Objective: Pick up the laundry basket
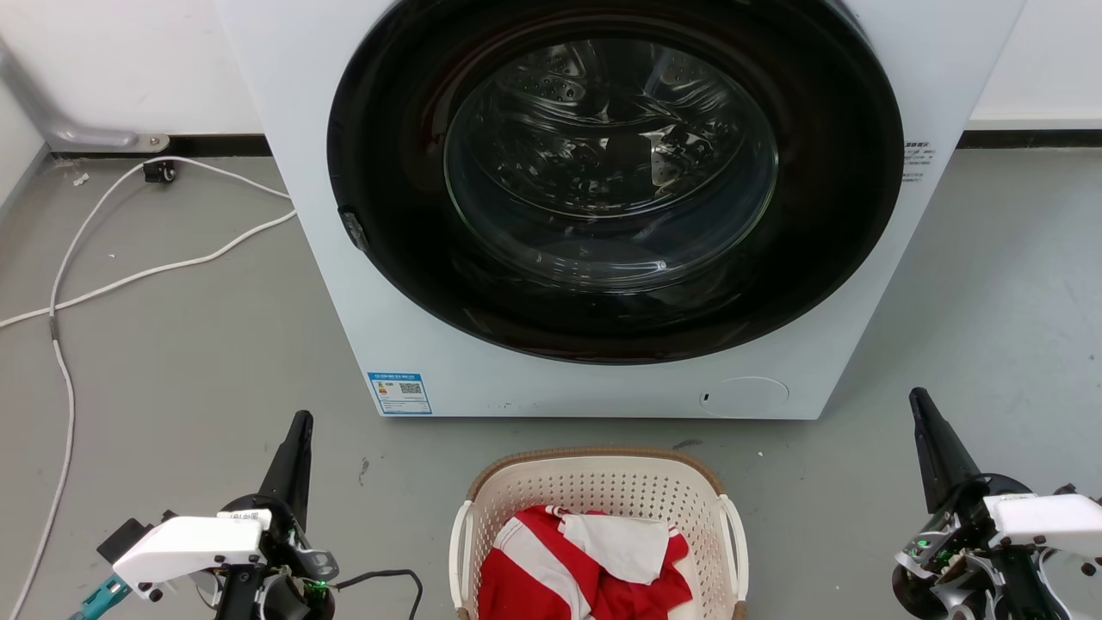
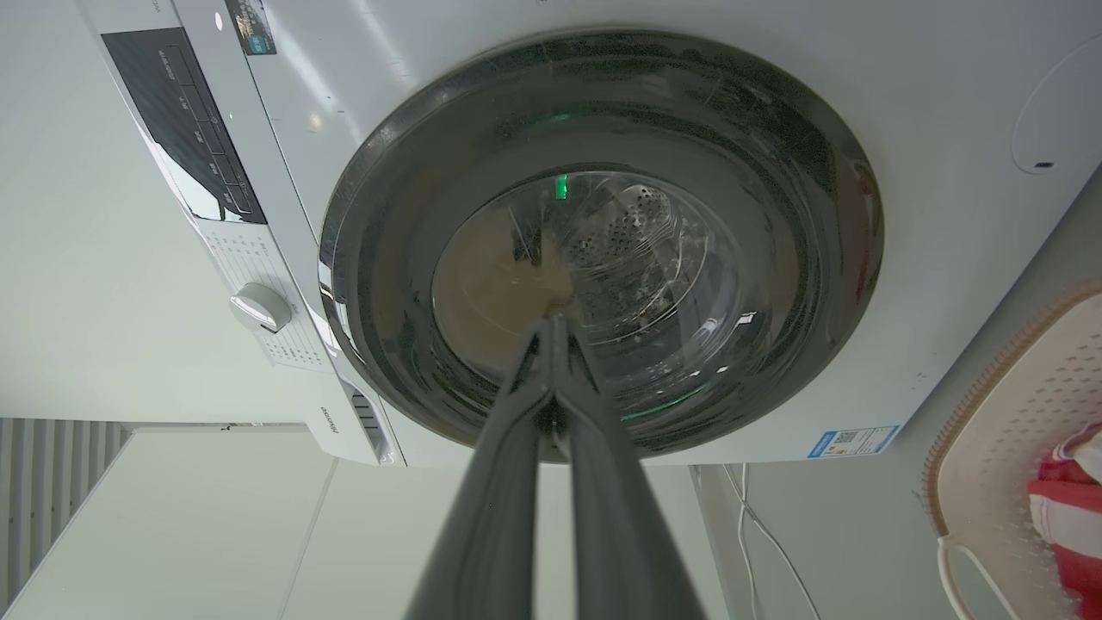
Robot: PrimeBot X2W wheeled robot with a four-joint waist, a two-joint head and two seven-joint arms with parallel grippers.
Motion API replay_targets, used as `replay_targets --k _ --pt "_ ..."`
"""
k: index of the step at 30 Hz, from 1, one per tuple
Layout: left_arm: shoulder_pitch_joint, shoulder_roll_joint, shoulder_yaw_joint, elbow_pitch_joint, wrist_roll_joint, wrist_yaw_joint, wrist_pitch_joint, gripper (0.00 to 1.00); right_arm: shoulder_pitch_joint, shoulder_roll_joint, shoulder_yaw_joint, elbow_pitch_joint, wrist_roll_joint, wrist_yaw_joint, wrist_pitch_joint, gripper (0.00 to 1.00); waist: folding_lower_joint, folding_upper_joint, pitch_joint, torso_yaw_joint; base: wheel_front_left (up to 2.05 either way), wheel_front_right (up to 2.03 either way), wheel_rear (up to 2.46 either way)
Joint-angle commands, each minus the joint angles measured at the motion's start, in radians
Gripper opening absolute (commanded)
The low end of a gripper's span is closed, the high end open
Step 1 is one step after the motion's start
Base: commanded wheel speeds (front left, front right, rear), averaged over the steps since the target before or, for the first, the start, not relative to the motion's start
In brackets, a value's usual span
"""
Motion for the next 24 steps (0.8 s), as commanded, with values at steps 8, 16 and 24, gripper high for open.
replay_targets --k 8,16,24 --pt "-0.010 -0.001 0.003 0.001 0.003 -0.004 0.004 0.00 -0.011 0.003 -0.001 0.001 -0.006 0.000 0.003 0.00 0.0000 0.0000 0.000 0.000 0.00 0.00 0.00" --pt "-0.010 -0.001 0.003 0.001 0.003 -0.004 0.004 0.00 -0.011 0.003 -0.001 0.001 -0.006 0.000 0.003 0.00 0.0000 0.0000 0.000 0.000 0.00 0.00 0.00" --pt "-0.010 -0.001 0.003 0.001 0.004 -0.004 0.004 0.00 -0.011 0.003 -0.001 0.001 -0.006 0.000 0.003 0.00 0.0000 0.0000 0.000 0.000 0.00 0.00 0.00"
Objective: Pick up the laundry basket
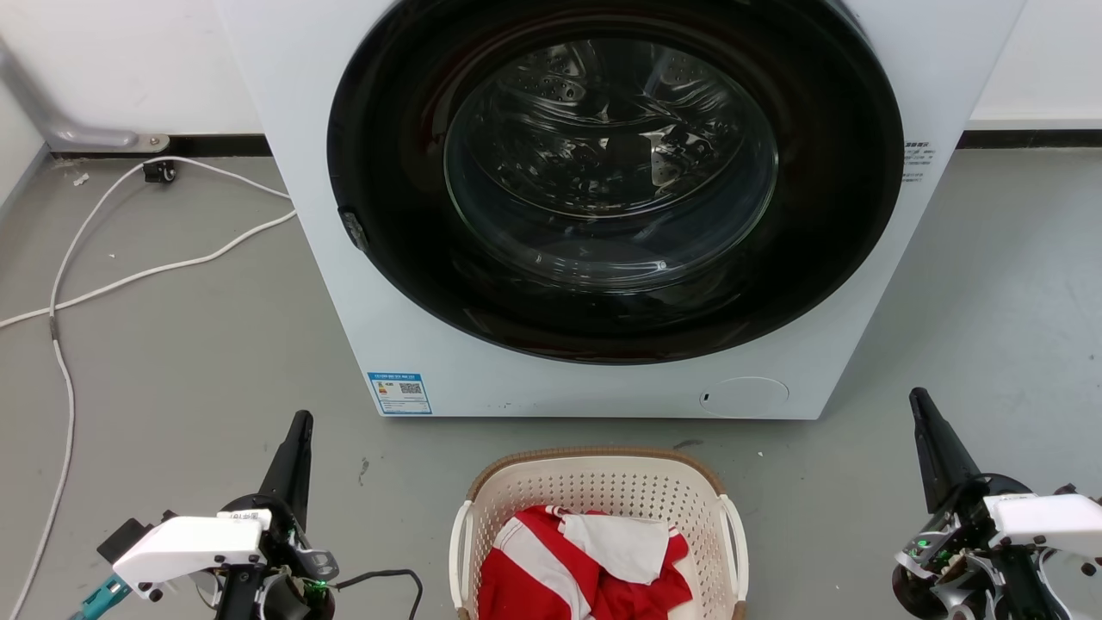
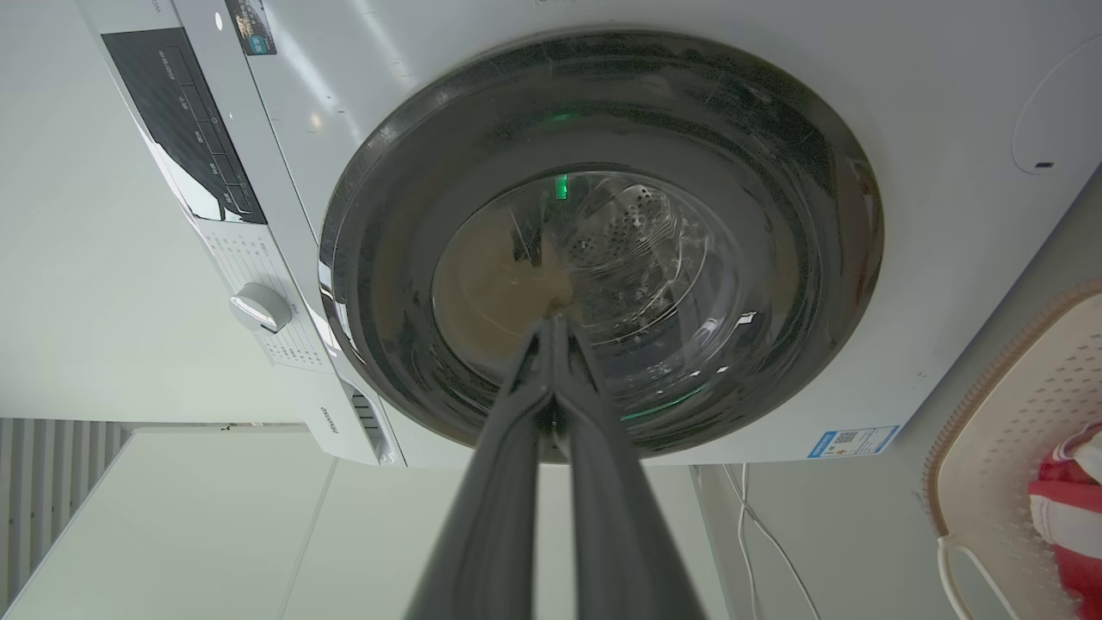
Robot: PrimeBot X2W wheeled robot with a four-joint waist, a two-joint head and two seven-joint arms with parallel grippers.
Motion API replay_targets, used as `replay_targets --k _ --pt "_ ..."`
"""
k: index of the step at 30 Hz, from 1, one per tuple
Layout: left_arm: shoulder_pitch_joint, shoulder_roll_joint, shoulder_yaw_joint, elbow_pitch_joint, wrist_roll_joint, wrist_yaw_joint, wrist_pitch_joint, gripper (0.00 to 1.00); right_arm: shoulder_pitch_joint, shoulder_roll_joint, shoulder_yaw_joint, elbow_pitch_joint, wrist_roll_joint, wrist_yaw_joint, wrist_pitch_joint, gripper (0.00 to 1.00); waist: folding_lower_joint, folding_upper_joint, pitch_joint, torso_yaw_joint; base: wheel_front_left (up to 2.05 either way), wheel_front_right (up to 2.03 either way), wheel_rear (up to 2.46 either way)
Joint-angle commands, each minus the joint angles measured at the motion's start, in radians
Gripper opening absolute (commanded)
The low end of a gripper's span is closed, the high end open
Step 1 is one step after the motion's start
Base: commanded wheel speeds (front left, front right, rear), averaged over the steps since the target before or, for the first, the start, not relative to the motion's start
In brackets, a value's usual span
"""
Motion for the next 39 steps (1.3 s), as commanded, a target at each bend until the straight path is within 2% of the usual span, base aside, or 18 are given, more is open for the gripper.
replay_targets --k 1,3,4,14,22,27,35,39 --pt "-0.010 -0.001 0.003 0.001 0.003 -0.004 0.004 0.00 -0.011 0.003 -0.001 0.001 -0.006 0.000 0.003 0.00 0.0000 -0.0001 0.000 0.000 0.00 0.00 0.00" --pt "-0.010 -0.001 0.003 0.001 0.003 -0.004 0.004 0.00 -0.011 0.003 -0.001 0.001 -0.006 0.000 0.003 0.00 0.0000 -0.0001 0.000 0.000 0.00 0.00 0.00" --pt "0.001 0.000 0.000 0.003 0.000 0.000 -0.001 1.00 0.002 0.000 0.000 0.002 0.000 0.000 0.000 1.00 0.0000 -0.0001 0.000 0.000 0.00 0.00 0.00" --pt "0.045 -0.005 -0.021 -0.002 0.027 0.001 -0.047 1.00 0.040 0.002 0.032 0.000 -0.025 0.000 -0.046 1.00 0.0000 -0.0001 0.001 0.000 0.00 0.00 0.00" --pt "0.062 -0.004 -0.021 -0.020 0.080 0.001 -0.084 1.00 0.042 0.002 0.023 -0.003 -0.100 0.000 -0.084 1.00 0.0000 -0.0001 0.001 -0.001 0.00 0.00 0.00" --pt "0.065 -0.004 0.026 -0.031 0.144 0.001 -0.106 1.00 0.039 0.002 0.012 -0.027 -0.206 0.000 -0.105 1.00 0.0000 -0.0001 0.001 -0.001 0.00 0.00 0.00" --pt "0.046 -0.003 0.110 -0.084 0.289 0.035 -0.138 1.00 0.028 0.002 0.013 -0.138 -0.533 0.000 -0.138 1.00 0.0000 -0.0001 0.006 -0.001 0.00 0.00 0.00" --pt "0.043 -0.003 0.117 -0.142 0.376 0.051 -0.153 1.00 0.024 0.001 0.026 -0.178 -0.651 0.000 -0.153 1.00 0.0000 -0.0001 0.010 -0.001 0.00 0.00 0.00"
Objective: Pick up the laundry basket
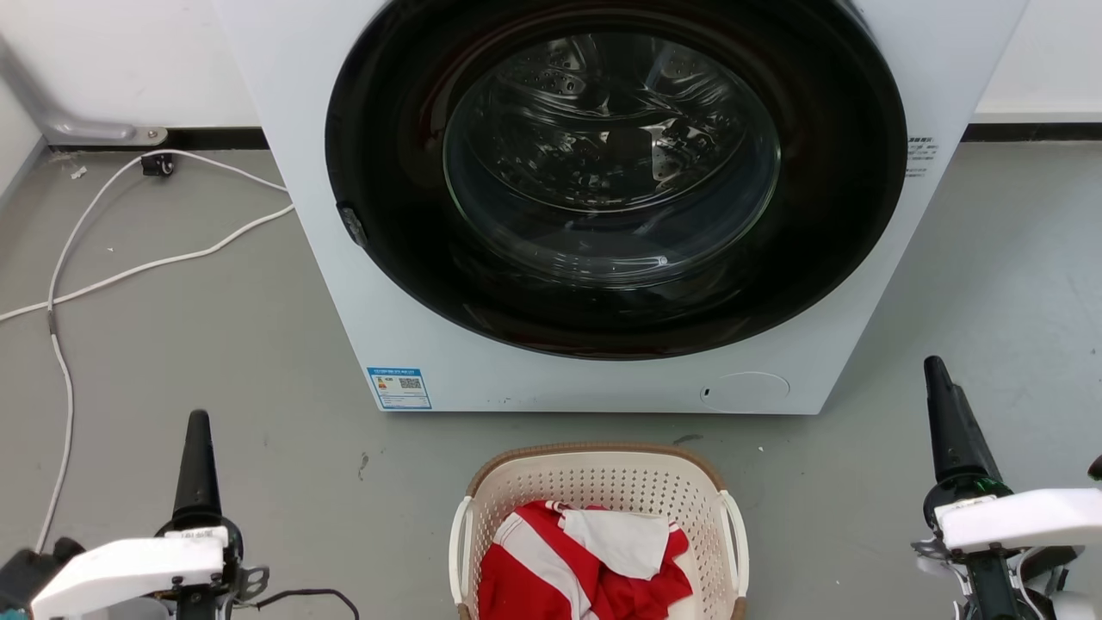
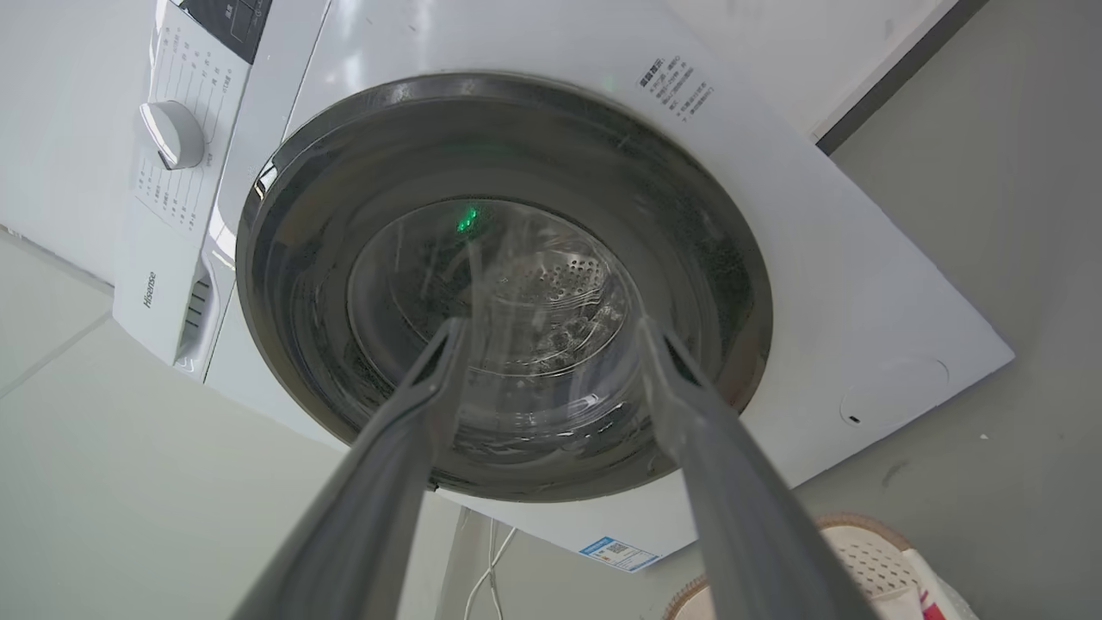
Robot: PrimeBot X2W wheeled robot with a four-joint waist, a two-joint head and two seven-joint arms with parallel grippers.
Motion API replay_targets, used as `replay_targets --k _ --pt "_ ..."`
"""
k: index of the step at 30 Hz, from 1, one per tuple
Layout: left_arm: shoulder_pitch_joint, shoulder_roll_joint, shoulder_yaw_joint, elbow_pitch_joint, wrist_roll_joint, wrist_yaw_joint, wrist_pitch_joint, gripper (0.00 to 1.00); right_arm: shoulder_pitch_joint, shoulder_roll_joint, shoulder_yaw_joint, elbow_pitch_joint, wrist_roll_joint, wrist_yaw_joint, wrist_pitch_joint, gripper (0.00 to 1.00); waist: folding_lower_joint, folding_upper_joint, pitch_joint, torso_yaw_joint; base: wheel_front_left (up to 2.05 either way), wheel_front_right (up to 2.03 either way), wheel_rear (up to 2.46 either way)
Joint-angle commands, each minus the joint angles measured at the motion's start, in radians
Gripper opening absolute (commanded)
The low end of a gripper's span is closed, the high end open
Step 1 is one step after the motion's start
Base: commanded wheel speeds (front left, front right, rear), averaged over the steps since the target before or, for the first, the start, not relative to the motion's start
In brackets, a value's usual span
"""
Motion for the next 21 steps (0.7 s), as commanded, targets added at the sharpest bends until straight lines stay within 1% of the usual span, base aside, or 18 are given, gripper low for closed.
replay_targets --k 1,3,8,15,17,21 --pt "-0.021 0.003 -0.006 -0.042 0.048 0.006 -0.012 1.00 -0.028 -0.004 0.004 -0.035 -0.055 0.002 -0.013 1.00 0.0000 -0.0001 0.001 0.000 0.00 0.00 0.00" --pt "-0.012 0.003 -0.026 -0.071 0.103 0.007 -0.019 1.00 -0.030 -0.004 0.005 -0.051 -0.098 0.002 -0.020 1.00 0.0000 -0.0001 0.003 0.001 0.00 0.00 0.00" --pt "0.006 0.004 -0.080 -0.133 0.225 0.039 -0.037 1.00 -0.028 -0.004 0.020 -0.086 -0.207 0.002 -0.038 1.00 0.0000 -0.0001 0.007 0.001 0.00 0.00 0.00" --pt "0.023 0.004 -0.154 -0.192 0.392 0.058 -0.060 1.00 -0.018 -0.004 0.055 -0.120 -0.359 0.002 -0.061 1.00 0.0000 -0.0001 0.010 -0.001 0.00 0.00 0.00" --pt "0.027 0.004 -0.174 -0.200 0.456 0.067 -0.066 1.00 -0.016 -0.004 0.065 -0.125 -0.404 0.002 -0.067 1.00 0.0000 -0.0001 0.010 -0.002 0.00 0.00 0.00" --pt "0.031 0.005 -0.227 -0.214 0.596 0.064 -0.078 1.00 -0.006 -0.004 0.083 -0.124 -0.471 0.002 -0.080 1.00 0.0000 -0.0001 0.009 -0.004 0.00 0.00 0.00"
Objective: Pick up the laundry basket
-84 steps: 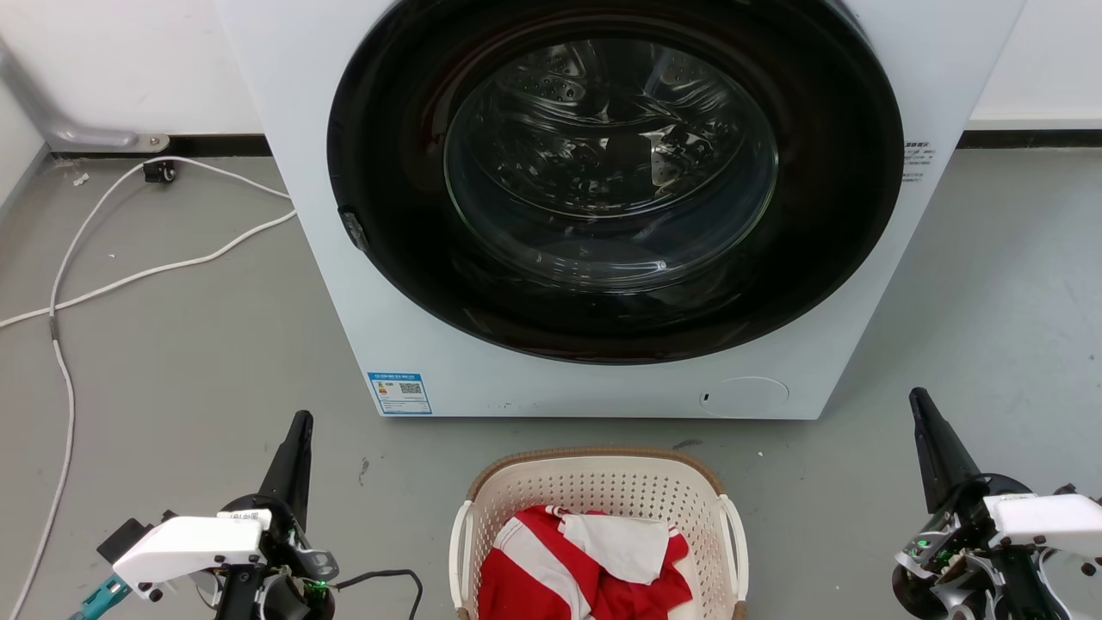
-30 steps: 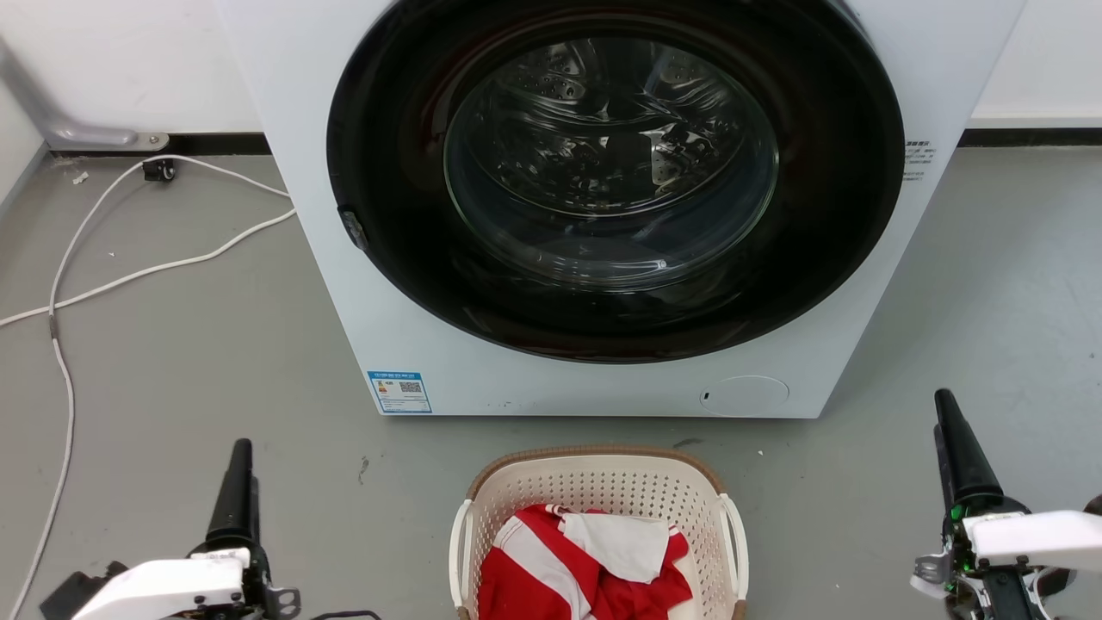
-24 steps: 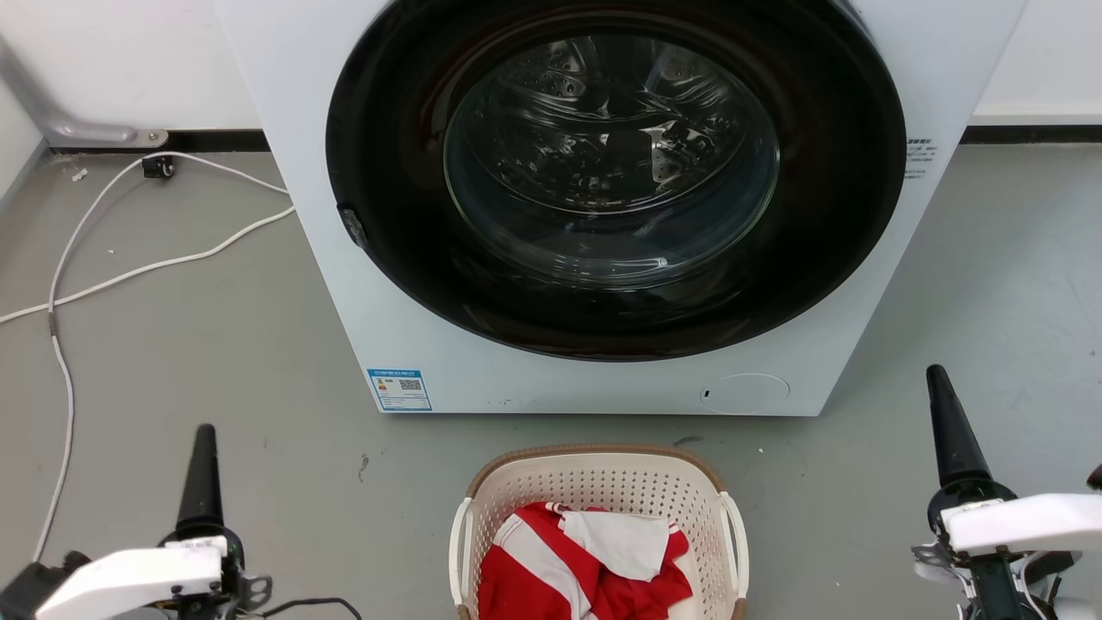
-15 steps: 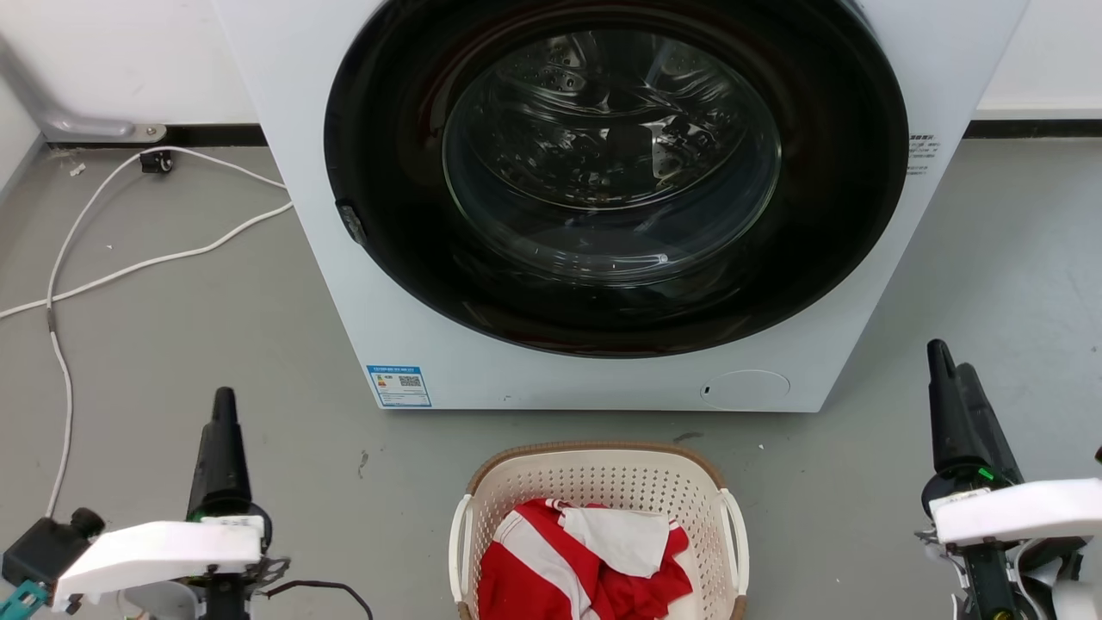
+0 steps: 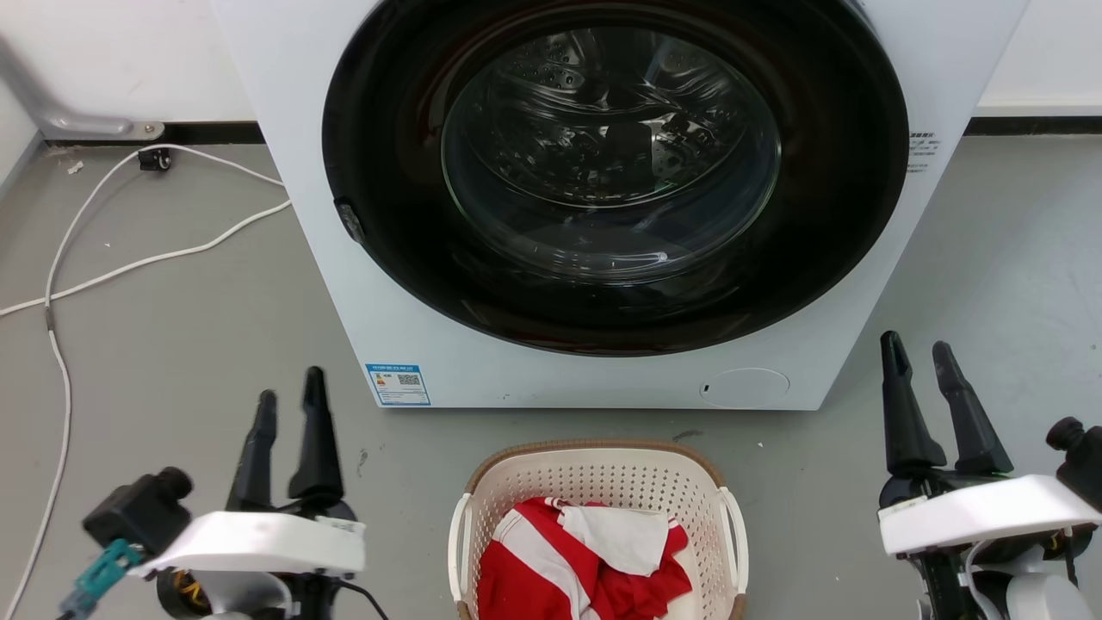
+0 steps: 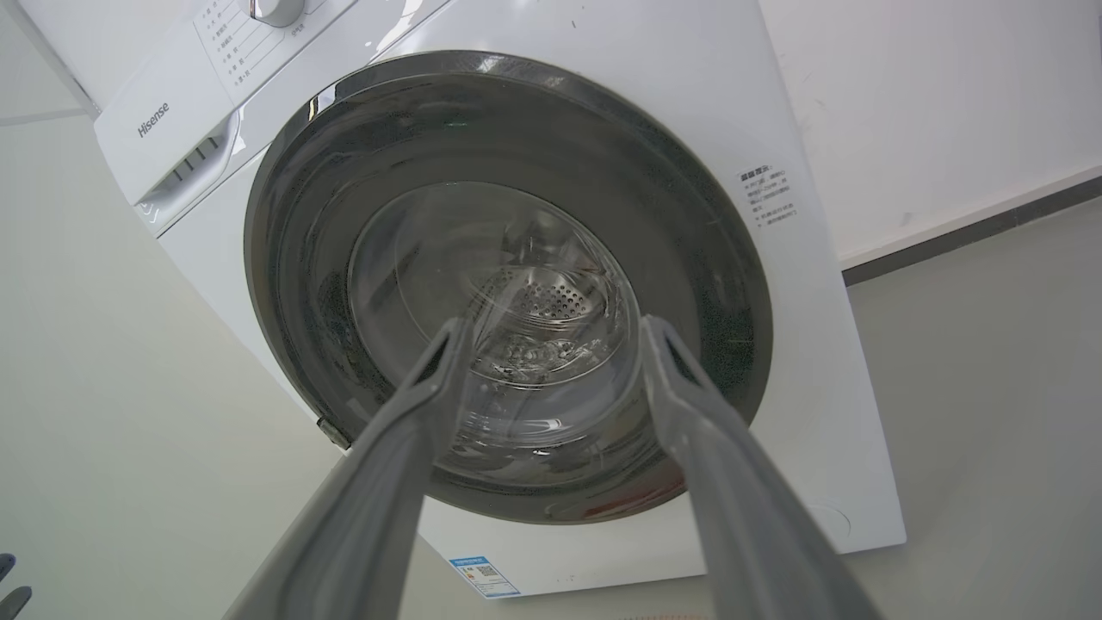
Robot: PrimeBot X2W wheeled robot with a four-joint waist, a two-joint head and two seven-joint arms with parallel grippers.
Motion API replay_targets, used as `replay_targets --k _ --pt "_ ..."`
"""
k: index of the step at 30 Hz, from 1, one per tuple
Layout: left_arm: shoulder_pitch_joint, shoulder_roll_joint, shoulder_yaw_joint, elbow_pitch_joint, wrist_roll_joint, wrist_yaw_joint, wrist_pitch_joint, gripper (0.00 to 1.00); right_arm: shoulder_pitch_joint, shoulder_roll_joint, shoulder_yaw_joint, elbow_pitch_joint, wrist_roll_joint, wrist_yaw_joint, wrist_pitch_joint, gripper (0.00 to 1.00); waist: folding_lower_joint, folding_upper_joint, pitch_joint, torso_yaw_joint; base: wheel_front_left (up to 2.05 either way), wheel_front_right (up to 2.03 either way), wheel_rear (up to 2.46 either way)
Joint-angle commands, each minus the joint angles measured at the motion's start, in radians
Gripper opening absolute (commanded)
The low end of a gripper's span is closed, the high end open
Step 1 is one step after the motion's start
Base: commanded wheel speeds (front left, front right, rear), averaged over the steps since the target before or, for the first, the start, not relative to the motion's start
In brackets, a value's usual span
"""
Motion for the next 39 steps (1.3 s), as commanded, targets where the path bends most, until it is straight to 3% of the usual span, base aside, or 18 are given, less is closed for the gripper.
replay_targets --k 1,13,39 --pt "-0.001 0.006 -0.024 -0.025 0.067 0.005 -0.011 1.00 -0.001 -0.004 0.007 -0.014 -0.045 0.002 -0.013 1.00 0.0000 0.0000 -0.001 -0.001 0.00 0.00 0.00" --pt "0.015 0.064 -0.167 -0.019 0.227 0.084 -0.045 1.00 0.026 -0.004 0.023 0.089 -0.180 0.002 -0.047 1.00 0.0000 0.0000 -0.008 -0.007 0.00 0.00 0.00" --pt "-0.005 0.138 -0.327 0.048 0.477 0.155 -0.105 1.00 0.017 -0.004 0.019 0.110 -0.408 0.002 -0.108 1.00 0.0000 0.0000 0.009 -0.014 0.00 0.00 0.00"
